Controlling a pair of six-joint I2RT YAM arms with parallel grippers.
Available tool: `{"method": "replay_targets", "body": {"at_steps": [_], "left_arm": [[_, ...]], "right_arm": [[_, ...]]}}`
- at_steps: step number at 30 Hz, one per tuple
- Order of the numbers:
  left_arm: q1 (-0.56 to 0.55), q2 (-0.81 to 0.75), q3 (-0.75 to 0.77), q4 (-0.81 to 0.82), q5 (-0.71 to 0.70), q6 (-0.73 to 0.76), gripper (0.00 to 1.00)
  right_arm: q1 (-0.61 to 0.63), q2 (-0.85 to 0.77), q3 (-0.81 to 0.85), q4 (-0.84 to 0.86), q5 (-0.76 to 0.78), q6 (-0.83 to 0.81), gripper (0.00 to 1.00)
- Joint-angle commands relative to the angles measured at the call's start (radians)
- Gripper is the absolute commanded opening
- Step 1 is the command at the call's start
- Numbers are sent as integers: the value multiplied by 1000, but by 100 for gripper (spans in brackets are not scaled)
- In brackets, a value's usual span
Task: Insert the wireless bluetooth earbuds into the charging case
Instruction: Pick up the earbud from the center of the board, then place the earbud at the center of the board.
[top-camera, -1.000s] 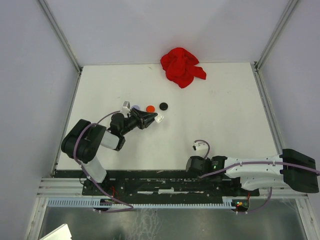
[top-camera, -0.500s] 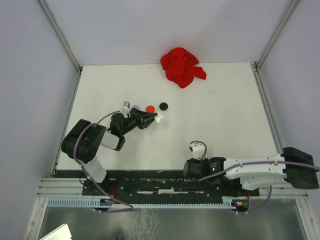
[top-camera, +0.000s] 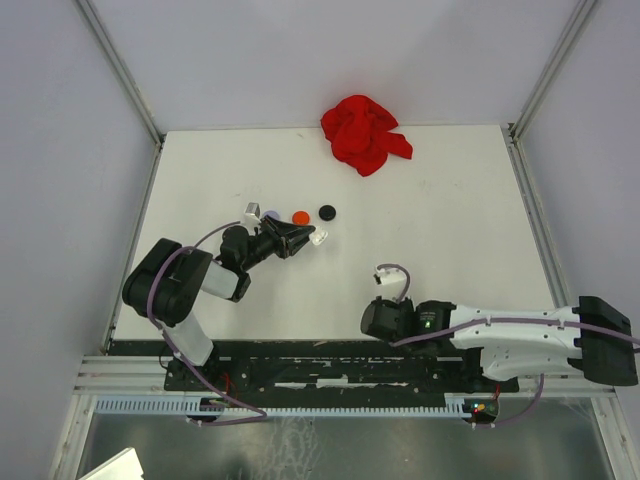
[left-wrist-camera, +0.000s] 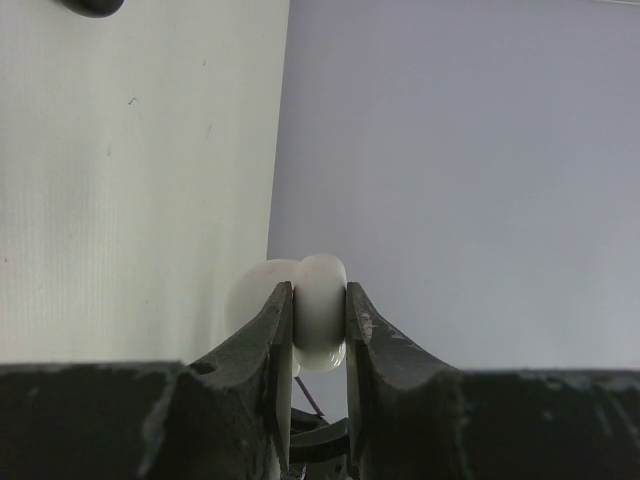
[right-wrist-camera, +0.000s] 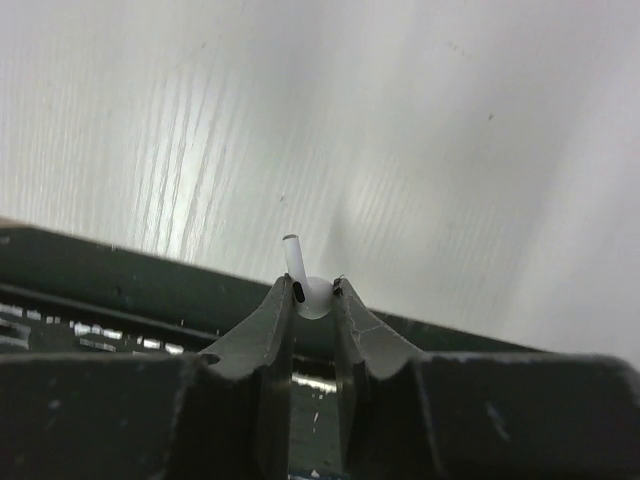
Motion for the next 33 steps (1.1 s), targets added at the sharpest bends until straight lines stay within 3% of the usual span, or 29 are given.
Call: {"method": "replay_targets", "body": {"at_steps": [1,18,33], "left_arm": [[-7,-17,-4,66,-13,22,3],[-5,-81,18,-10,-26,45,3],[25,-41,39,66,-27,35,3]], "right_arm": [[-111,45,47,121,-9,-166,9],[-504,433,267,451,-288,-533,8],[-667,659,438,508,-442,-646,6]]}}
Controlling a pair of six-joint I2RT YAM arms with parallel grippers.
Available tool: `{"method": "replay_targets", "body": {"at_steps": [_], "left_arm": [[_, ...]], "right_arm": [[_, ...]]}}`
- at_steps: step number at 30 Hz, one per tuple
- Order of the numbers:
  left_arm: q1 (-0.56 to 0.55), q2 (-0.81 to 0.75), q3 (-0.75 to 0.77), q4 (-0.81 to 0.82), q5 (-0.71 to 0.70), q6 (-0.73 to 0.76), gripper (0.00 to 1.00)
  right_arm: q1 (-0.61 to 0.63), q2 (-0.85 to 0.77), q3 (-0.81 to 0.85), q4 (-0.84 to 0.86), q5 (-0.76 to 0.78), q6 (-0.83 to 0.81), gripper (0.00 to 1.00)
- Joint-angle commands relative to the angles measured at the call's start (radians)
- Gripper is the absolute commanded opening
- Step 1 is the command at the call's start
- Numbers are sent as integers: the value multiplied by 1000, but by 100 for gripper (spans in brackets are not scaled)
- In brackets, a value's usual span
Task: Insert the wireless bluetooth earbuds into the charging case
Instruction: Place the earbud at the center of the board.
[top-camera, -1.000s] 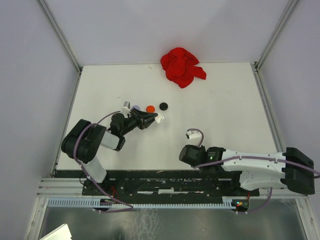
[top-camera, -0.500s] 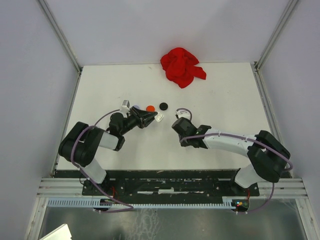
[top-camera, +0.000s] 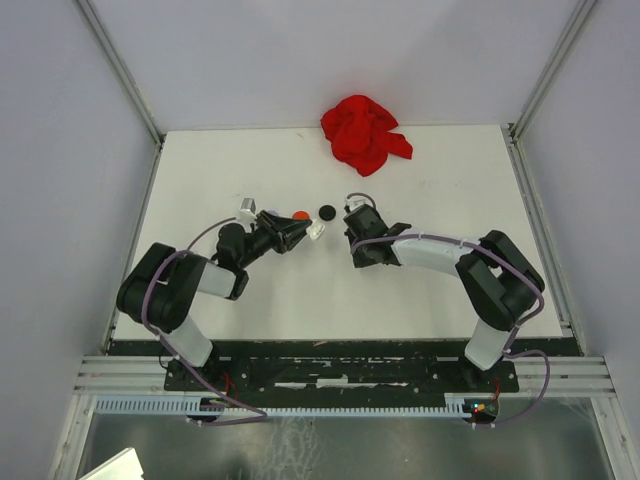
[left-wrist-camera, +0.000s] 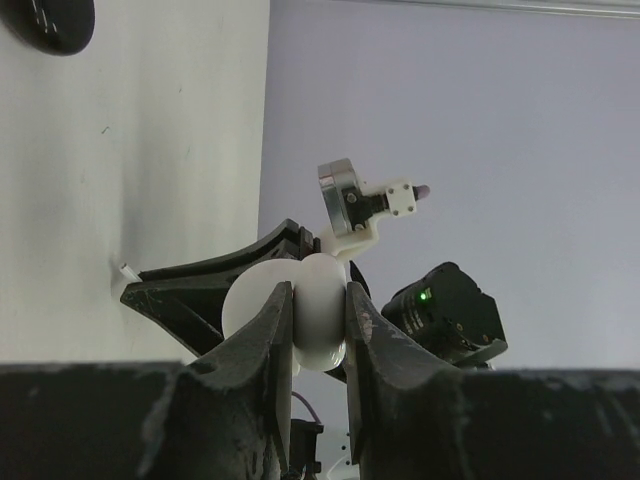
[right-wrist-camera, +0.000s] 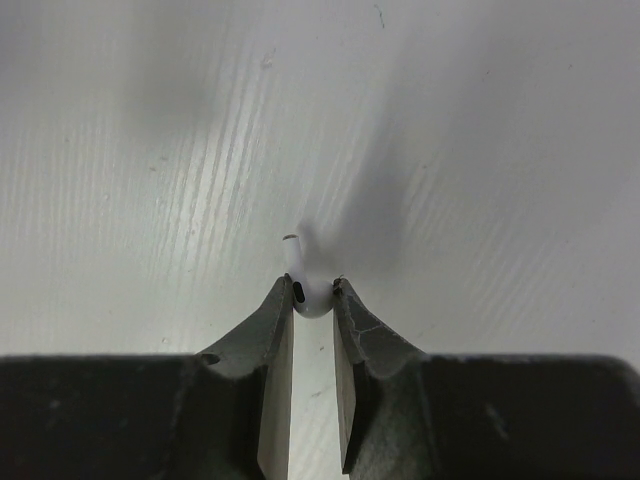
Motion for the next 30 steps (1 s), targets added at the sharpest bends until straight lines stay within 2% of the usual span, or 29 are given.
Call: {"method": "replay_targets", "body": {"at_steps": [1,6,13,18,30], "left_arm": [[12,10,32,94,-5,35,3],[15,22,39,114,-3,34,3],[19,53,36,143,2,23,3],[21,63,29,161,2,16,3],[32,57,14,170,4,15,3]], "right_arm": [[-32,42,67,40,-47,-50,6],[-60,75,92,43,-63,-62,9],[-77,82,101,52,-87,-67,31],[-83,82,99,56,-103,-67,43],[-89,109,154,55,-140,-71,49]]}}
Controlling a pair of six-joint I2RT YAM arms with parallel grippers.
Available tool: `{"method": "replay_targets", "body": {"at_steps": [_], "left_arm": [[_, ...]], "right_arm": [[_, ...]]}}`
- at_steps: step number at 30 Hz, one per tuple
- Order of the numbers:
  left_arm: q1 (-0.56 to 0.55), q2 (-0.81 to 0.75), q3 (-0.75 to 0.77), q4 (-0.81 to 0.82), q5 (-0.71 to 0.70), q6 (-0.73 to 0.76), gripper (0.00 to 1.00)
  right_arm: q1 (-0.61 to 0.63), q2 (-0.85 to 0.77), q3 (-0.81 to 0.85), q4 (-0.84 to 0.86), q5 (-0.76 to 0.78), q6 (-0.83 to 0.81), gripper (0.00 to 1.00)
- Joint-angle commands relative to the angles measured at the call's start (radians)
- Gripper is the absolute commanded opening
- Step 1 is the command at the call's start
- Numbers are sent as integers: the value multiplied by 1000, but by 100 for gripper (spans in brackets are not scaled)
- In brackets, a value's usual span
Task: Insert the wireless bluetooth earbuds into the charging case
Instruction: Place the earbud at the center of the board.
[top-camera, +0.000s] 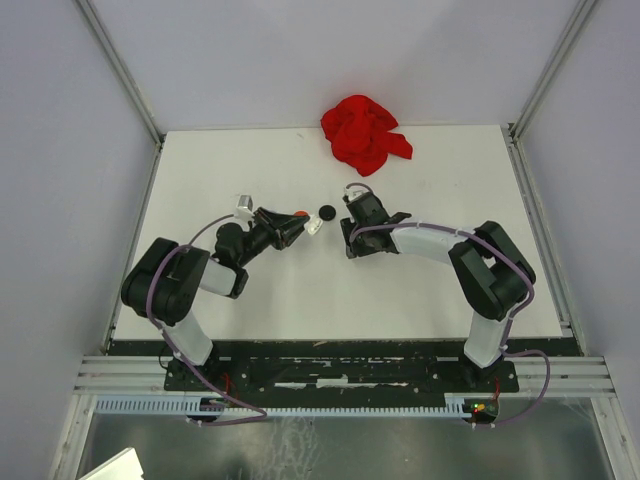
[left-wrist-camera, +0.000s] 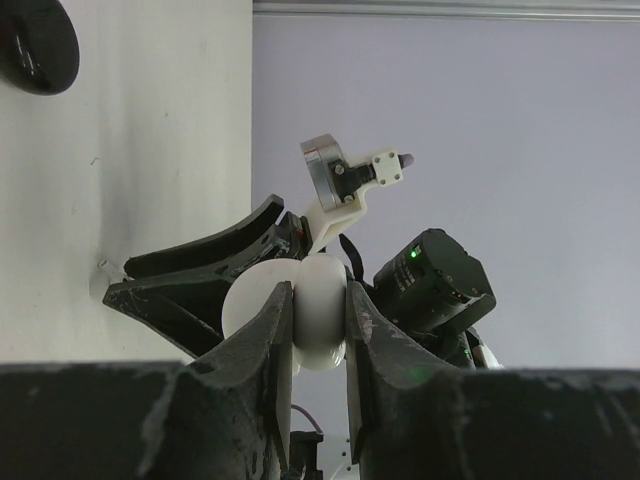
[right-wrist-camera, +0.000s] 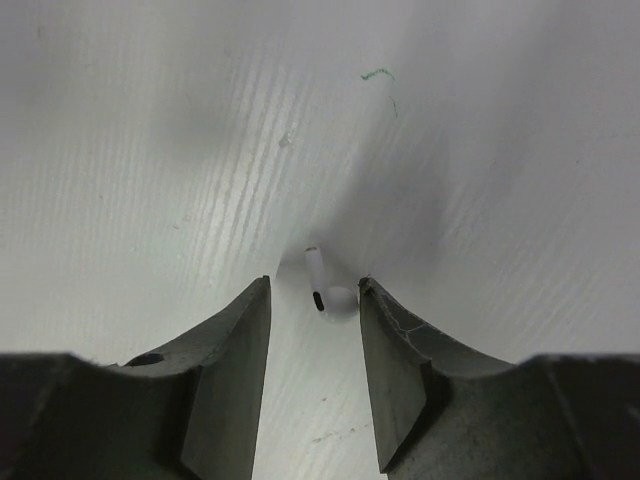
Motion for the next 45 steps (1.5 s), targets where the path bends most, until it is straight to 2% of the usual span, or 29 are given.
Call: {"method": "replay_targets", "body": {"at_steps": [1,8,21,38,45], "left_arm": [[10,5,-2,70,6,15,3],[36,-16,-24,70,13,15,3],[53,-21,-33,65,13,21,3],[54,-44,-52,53,7,30,3],[55,-58,-53,44,5,33,3]], "right_arm": [[-9,37,90,19,-35,-11,49],[-8,90,131,9,-96,-9,49],[6,58,62,8,-137,1,47],[37,-46,-10,-17,-104,-13,47],[40,-191,-43,29,-66,-13,47]]}}
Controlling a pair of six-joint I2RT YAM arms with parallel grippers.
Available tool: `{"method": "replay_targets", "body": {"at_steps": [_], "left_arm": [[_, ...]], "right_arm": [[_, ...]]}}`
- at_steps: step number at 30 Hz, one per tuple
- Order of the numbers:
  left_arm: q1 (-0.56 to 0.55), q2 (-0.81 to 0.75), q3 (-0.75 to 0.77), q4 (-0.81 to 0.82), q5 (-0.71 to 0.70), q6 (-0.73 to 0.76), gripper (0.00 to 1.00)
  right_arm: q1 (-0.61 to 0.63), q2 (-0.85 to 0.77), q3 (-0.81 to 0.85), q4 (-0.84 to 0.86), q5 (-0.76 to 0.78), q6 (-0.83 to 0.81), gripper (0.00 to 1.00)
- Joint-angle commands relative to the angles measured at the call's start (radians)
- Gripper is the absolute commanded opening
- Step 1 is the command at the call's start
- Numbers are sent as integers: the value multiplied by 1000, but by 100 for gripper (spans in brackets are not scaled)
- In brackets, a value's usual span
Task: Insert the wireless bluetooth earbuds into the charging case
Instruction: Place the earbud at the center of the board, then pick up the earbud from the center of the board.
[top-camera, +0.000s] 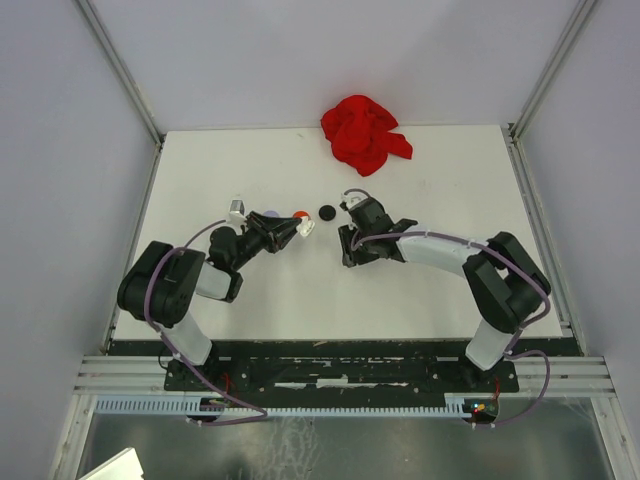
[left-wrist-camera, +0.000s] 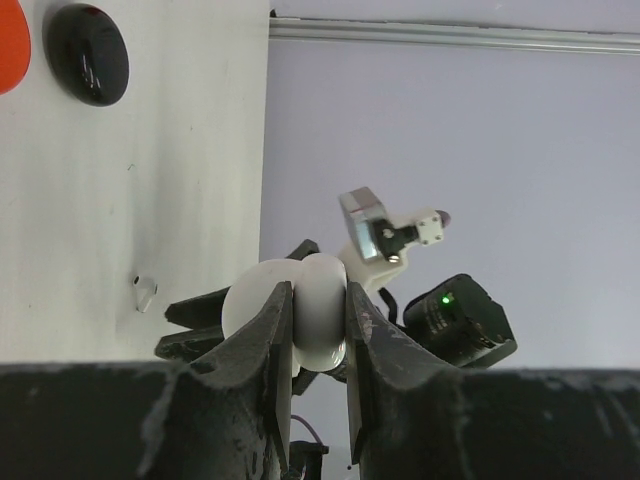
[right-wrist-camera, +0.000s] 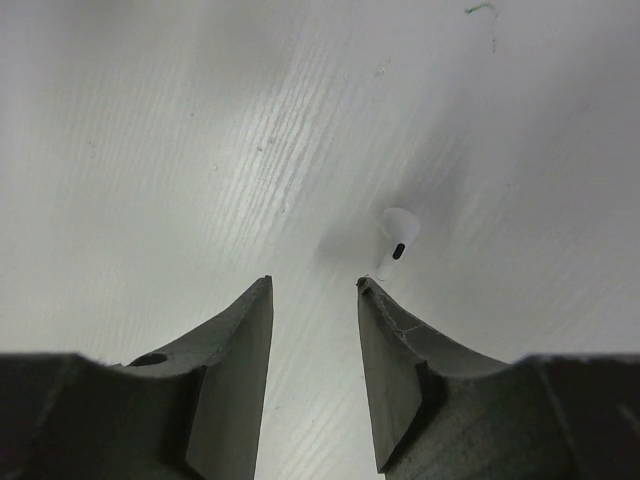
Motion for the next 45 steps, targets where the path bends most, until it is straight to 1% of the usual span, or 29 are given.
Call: {"method": "replay_targets", "body": {"at_steps": [1,4,7,9,23,37,45], "left_arm": [[4,-40,-1,44,1,33,3],[5,-45,1,32,0,40,3],[4,-49,2,27,1,42,3],[4,-54,4,24,2,44,3],[4,-71,4,11,13,50,3],[4,-40,12,40,20,36,3],[7,-26,11,54,24,31,3]], "right_arm": [[7,-136,14,21,56,-10,48],[6,-137,89,-105,124,-6,49],[7,-82,191,-261,169,2,49],[7,-54,219,-303,188,19,49],[6,94,257,-270,185,56,50],[0,178,297,-255,193,59,50],[1,206,317,-267,201,52,48]]}}
